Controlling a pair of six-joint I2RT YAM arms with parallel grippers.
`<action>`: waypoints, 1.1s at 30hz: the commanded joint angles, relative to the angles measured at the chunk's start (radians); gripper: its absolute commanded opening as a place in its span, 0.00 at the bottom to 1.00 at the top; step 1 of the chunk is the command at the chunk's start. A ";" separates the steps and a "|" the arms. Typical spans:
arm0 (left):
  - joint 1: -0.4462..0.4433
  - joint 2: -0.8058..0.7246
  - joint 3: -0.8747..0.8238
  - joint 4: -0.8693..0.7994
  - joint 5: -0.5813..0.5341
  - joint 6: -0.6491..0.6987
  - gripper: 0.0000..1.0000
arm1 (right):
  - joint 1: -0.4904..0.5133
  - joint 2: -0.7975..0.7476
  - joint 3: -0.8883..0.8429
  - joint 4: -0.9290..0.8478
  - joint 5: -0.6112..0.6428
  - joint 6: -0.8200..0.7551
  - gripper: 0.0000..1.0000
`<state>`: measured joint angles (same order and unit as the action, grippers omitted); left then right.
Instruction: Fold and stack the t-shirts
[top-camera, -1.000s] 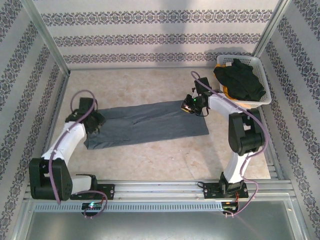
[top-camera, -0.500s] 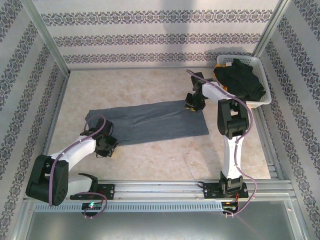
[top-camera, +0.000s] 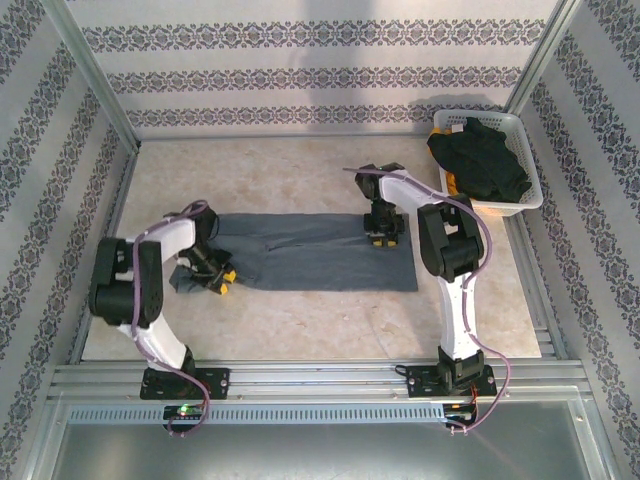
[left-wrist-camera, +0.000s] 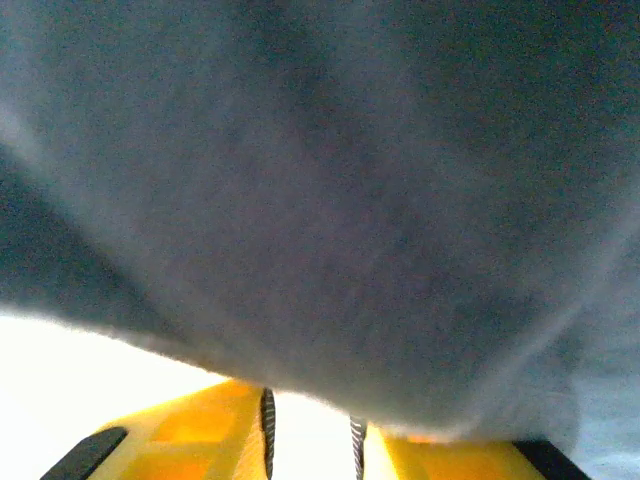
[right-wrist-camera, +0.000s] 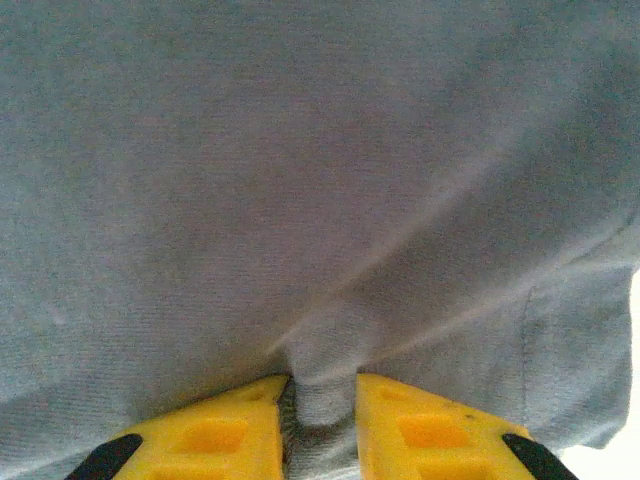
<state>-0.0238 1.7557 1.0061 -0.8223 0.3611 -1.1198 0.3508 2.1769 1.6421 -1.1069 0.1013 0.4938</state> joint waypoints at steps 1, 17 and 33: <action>0.025 0.198 0.158 0.395 -0.151 0.118 0.27 | 0.037 -0.075 -0.138 -0.048 0.039 0.043 0.26; -0.205 0.935 1.279 0.382 0.093 0.092 0.30 | 0.377 -0.358 -0.664 0.400 -0.362 0.615 0.26; -0.225 0.429 0.831 0.344 -0.038 0.163 0.54 | 0.256 -0.742 -0.699 0.302 -0.265 0.527 0.45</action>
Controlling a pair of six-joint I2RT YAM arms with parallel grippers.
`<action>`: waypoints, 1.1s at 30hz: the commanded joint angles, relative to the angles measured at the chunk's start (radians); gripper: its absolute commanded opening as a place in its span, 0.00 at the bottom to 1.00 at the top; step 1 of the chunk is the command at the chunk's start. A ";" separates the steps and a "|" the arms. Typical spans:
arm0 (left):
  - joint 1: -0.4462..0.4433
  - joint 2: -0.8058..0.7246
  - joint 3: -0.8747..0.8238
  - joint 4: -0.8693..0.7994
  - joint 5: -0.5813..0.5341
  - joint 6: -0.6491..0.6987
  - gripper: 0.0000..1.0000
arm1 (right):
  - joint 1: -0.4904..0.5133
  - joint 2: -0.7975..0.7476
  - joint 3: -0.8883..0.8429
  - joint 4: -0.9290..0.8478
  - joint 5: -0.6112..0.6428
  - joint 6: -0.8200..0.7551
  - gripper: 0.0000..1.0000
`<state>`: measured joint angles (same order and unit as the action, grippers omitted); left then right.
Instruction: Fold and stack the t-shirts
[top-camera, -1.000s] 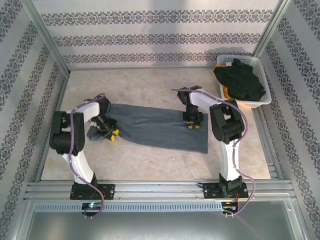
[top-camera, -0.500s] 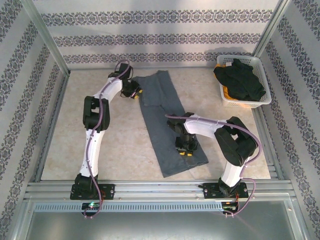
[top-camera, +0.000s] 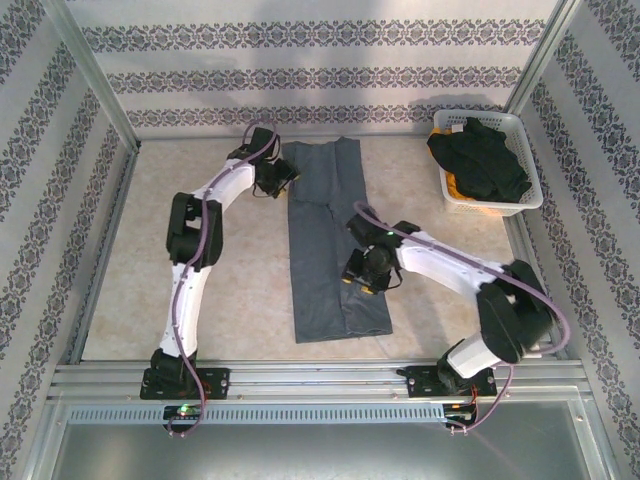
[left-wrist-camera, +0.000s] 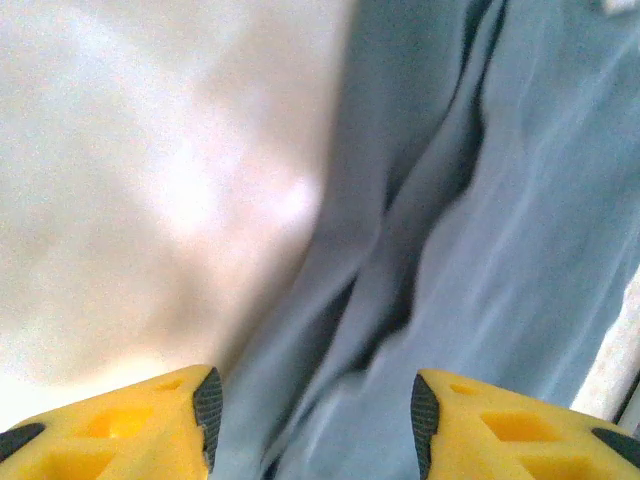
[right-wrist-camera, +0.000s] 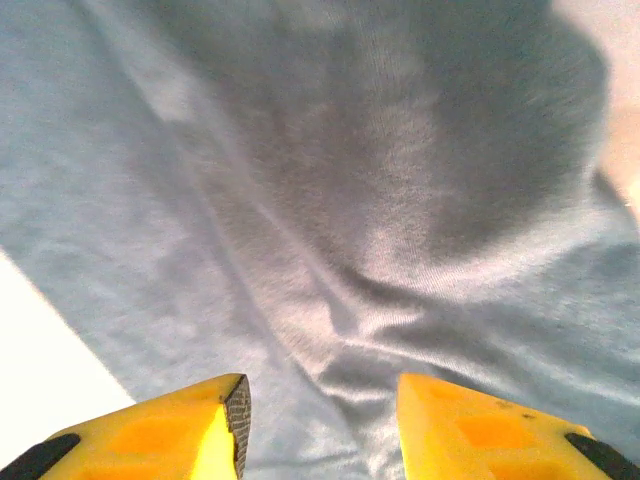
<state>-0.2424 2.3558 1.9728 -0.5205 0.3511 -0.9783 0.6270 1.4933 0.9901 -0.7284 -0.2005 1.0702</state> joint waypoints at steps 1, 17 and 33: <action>-0.009 -0.226 -0.226 0.033 -0.005 0.023 0.54 | -0.035 -0.088 -0.074 -0.101 0.040 -0.065 0.45; -0.370 -0.771 -1.151 -0.038 0.469 0.044 0.59 | -0.070 -0.077 -0.268 -0.098 -0.076 -0.274 0.47; -0.551 -0.621 -1.105 0.027 0.368 -0.088 0.25 | -0.038 -0.020 -0.330 -0.050 -0.106 -0.259 0.24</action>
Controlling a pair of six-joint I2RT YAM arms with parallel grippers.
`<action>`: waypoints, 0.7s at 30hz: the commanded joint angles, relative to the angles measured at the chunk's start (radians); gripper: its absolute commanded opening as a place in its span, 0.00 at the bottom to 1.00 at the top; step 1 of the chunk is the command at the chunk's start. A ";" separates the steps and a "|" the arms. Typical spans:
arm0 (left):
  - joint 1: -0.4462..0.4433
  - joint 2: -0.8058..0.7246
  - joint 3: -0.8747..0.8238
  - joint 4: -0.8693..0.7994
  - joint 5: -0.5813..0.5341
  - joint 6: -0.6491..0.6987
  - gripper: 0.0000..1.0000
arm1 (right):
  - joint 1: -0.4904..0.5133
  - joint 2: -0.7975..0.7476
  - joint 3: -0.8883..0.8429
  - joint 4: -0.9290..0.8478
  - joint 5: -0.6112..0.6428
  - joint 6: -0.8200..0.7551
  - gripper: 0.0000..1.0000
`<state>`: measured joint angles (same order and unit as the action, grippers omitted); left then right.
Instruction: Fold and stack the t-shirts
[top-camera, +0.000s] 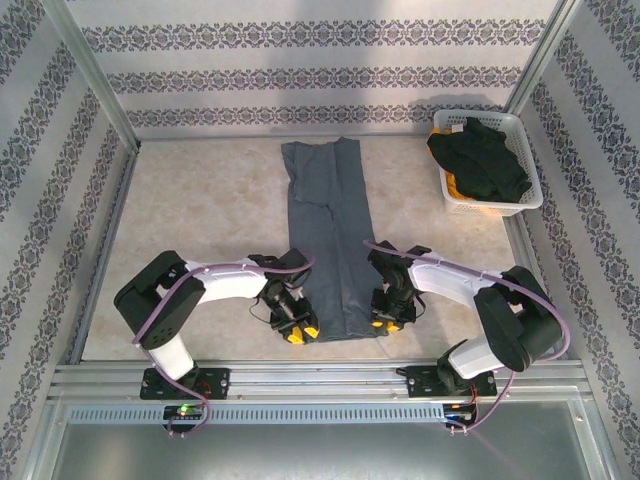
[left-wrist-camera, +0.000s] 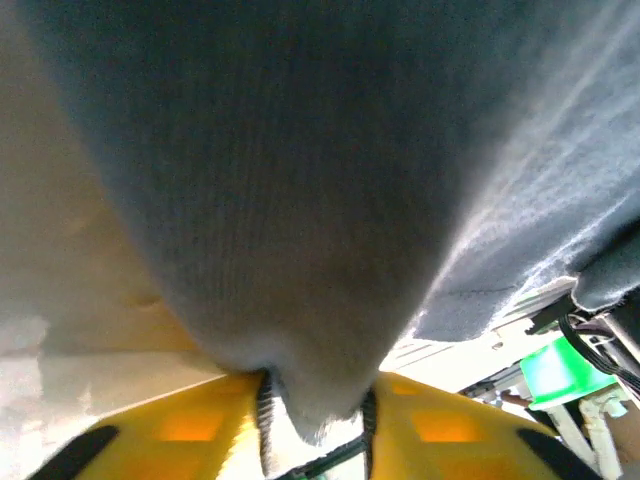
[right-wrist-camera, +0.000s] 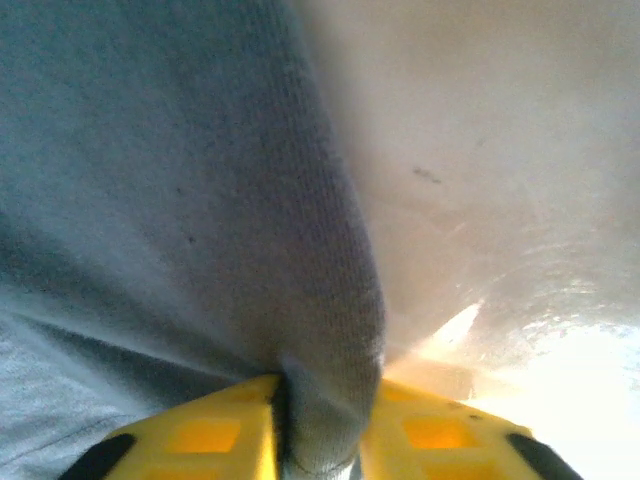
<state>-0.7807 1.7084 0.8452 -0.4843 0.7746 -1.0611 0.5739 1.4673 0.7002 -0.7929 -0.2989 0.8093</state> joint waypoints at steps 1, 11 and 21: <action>-0.012 0.025 0.024 -0.013 -0.065 -0.004 0.20 | 0.016 0.001 -0.043 0.009 -0.006 0.002 0.19; -0.014 -0.172 -0.120 0.033 -0.036 -0.089 0.00 | 0.076 -0.147 0.011 -0.141 -0.054 0.002 0.00; 0.063 -0.298 -0.024 0.101 -0.138 -0.143 0.00 | -0.023 -0.153 0.212 -0.212 -0.089 0.017 0.00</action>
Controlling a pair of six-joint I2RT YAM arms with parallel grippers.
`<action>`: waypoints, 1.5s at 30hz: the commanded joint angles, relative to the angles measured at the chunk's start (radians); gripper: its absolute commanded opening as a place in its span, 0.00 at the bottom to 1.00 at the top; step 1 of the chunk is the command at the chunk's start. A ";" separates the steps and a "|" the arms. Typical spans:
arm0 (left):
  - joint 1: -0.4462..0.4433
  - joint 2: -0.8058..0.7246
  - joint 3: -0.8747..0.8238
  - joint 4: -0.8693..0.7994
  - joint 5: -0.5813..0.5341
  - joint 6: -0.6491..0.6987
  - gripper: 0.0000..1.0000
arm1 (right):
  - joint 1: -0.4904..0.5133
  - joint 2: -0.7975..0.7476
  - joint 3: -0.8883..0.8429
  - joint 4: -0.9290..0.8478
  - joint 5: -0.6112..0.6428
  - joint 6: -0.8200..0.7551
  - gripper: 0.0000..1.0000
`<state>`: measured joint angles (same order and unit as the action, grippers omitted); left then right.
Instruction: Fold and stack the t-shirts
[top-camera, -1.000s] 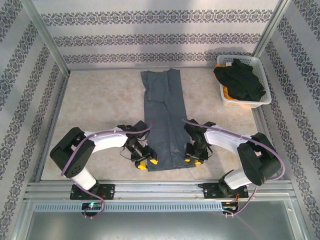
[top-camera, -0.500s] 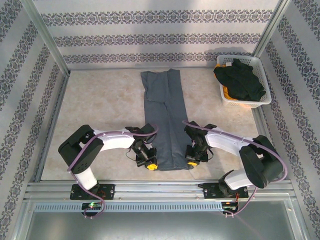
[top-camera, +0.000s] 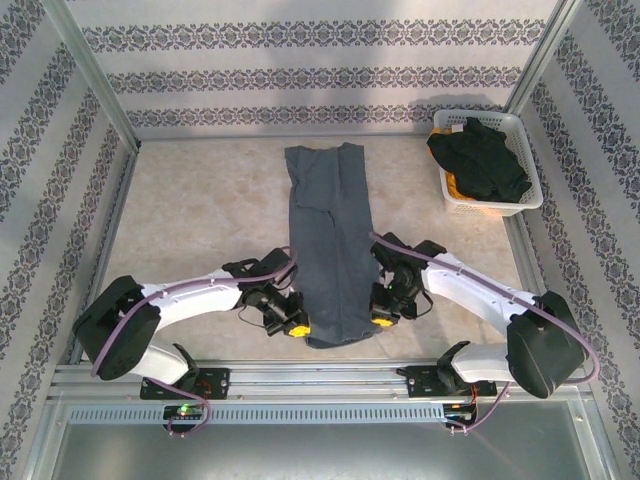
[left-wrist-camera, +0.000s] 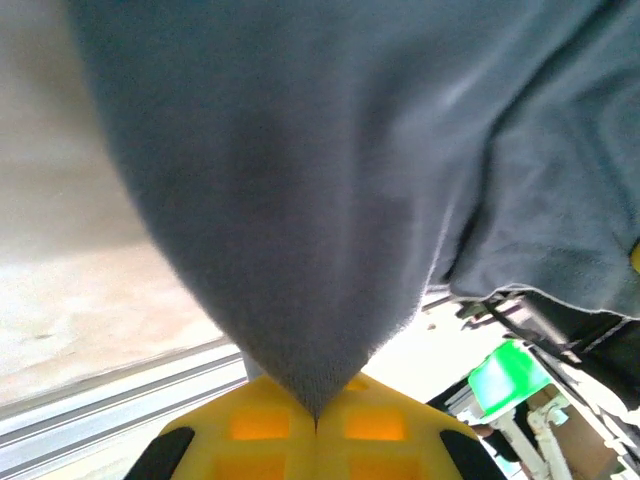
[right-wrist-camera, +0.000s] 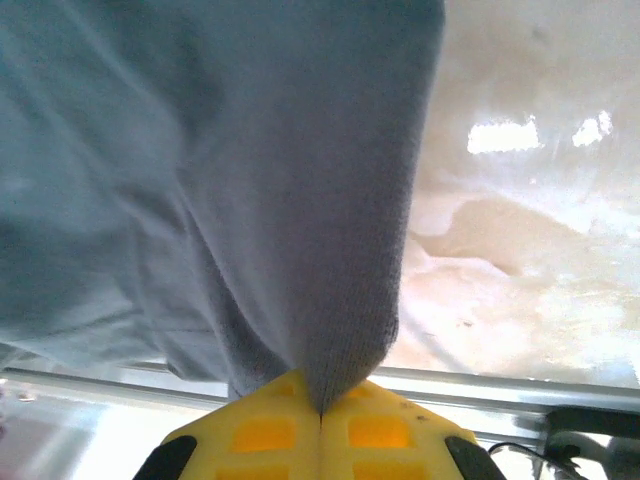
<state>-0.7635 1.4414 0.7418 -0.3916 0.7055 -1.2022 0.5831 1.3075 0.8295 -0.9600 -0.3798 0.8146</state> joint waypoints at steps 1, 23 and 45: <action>0.070 -0.033 0.110 -0.012 -0.087 0.013 0.00 | -0.044 0.018 0.111 -0.047 0.000 0.006 0.00; 0.476 0.473 0.663 0.107 -0.045 0.139 0.00 | -0.321 0.658 0.842 0.041 0.035 -0.064 0.00; 0.350 0.218 0.112 0.385 -0.158 -0.112 0.57 | -0.330 0.391 0.313 0.263 0.008 -0.073 0.53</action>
<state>-0.3946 1.6299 0.8818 -0.1722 0.5674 -1.1885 0.2367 1.6962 1.2236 -0.7845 -0.3382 0.6994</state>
